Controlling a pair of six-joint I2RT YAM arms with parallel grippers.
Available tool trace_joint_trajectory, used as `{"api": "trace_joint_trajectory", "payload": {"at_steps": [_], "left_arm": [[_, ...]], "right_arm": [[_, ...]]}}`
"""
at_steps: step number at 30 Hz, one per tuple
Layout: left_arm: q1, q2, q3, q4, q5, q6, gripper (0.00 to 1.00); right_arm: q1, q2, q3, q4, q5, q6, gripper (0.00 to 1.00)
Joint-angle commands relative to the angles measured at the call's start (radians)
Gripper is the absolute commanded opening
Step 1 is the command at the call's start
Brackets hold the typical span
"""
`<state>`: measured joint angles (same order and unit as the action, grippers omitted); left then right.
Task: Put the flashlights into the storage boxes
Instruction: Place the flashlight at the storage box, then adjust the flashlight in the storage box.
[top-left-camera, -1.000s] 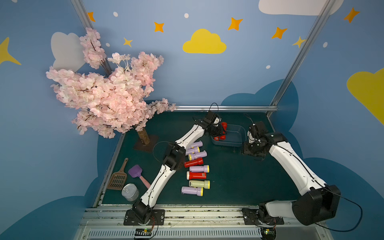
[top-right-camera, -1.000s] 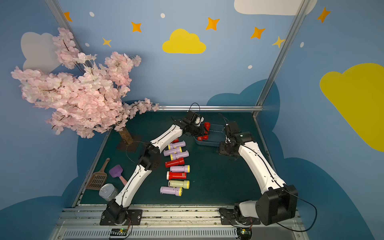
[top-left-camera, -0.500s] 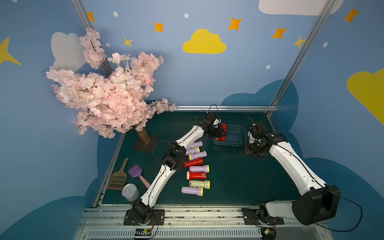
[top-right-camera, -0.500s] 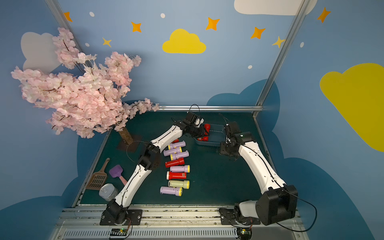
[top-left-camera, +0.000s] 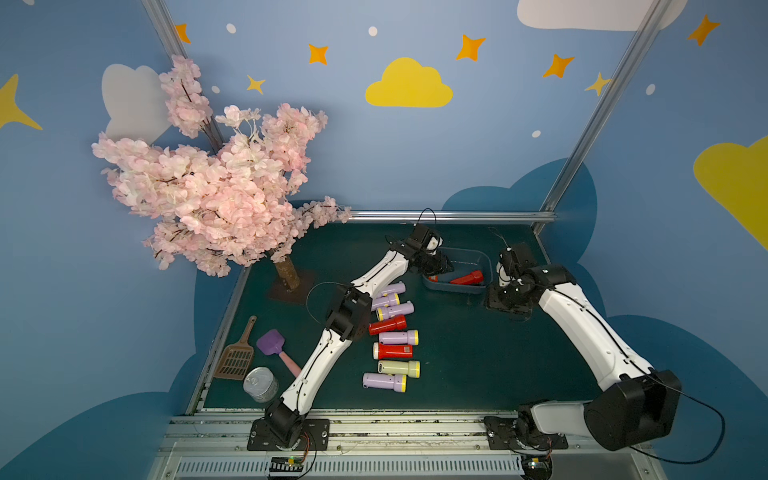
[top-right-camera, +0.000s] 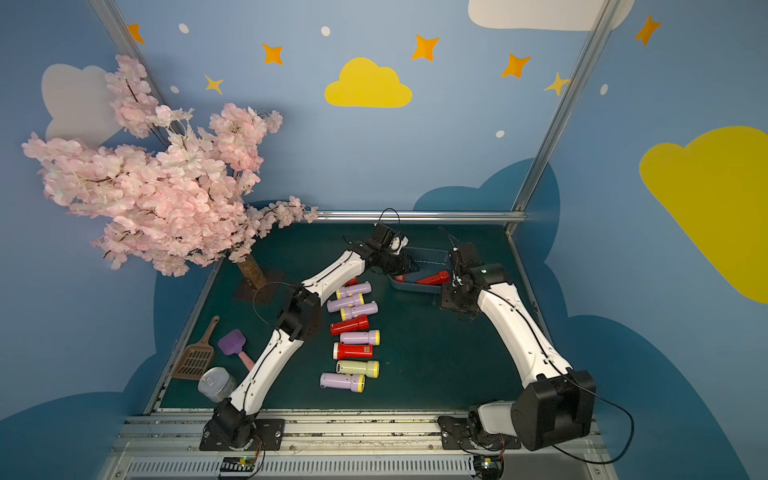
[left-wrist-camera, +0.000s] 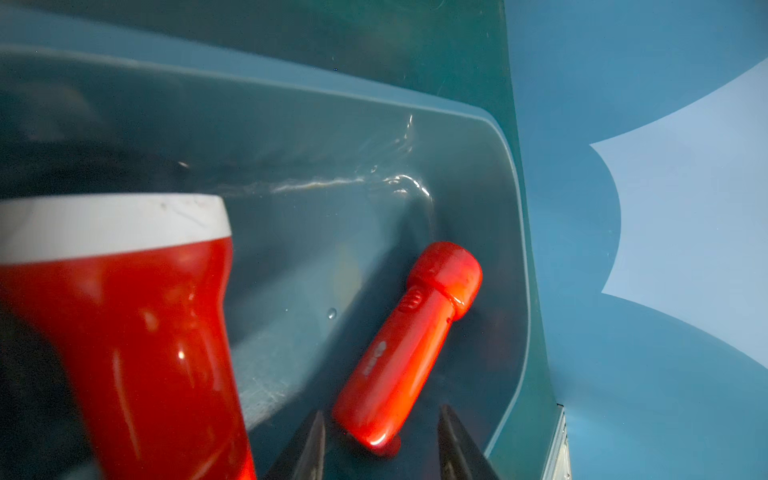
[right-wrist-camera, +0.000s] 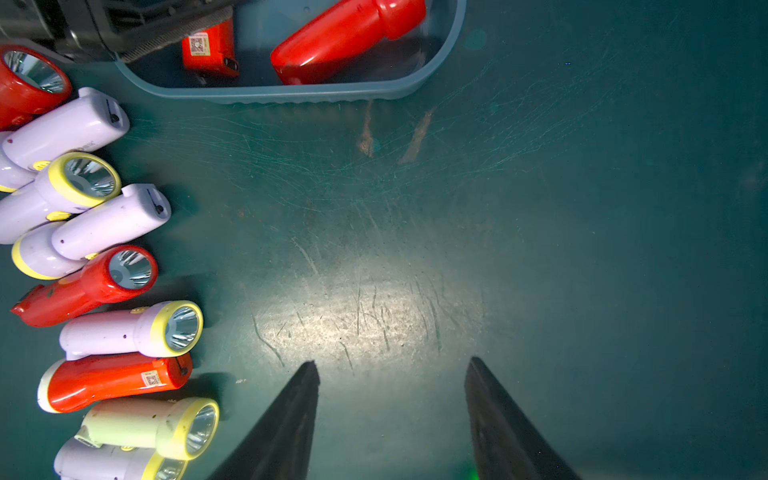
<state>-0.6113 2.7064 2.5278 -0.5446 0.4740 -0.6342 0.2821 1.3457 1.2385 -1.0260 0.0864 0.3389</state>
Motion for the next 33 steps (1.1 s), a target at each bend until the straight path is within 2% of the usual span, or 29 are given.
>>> {"api": "trace_joint_trajectory", "payload": {"at_steps": [1, 11, 17, 24, 33], "left_arm": [[-0.004, 0.014, 0.003, -0.036, 0.004, 0.02, 0.45], [0.008, -0.137, -0.026, -0.138, -0.012, 0.115, 0.51], [0.028, -0.235, -0.051, -0.158, 0.011, 0.164, 0.57], [0.083, -0.298, -0.062, -0.252, 0.04, 0.213, 0.59], [0.205, -0.507, -0.352, -0.282, -0.012, 0.359, 0.62]], "right_arm": [[-0.008, -0.023, -0.001, -0.022, 0.007, -0.002, 0.58], [-0.03, 0.044, 0.011, 0.068, -0.073, 0.007, 0.58], [-0.034, 0.18, 0.113, 0.116, -0.113, 0.016, 0.57], [-0.038, 0.396, 0.273, 0.129, -0.127, 0.09, 0.55], [-0.038, 0.606, 0.469, 0.106, -0.156, 0.203, 0.55]]}}
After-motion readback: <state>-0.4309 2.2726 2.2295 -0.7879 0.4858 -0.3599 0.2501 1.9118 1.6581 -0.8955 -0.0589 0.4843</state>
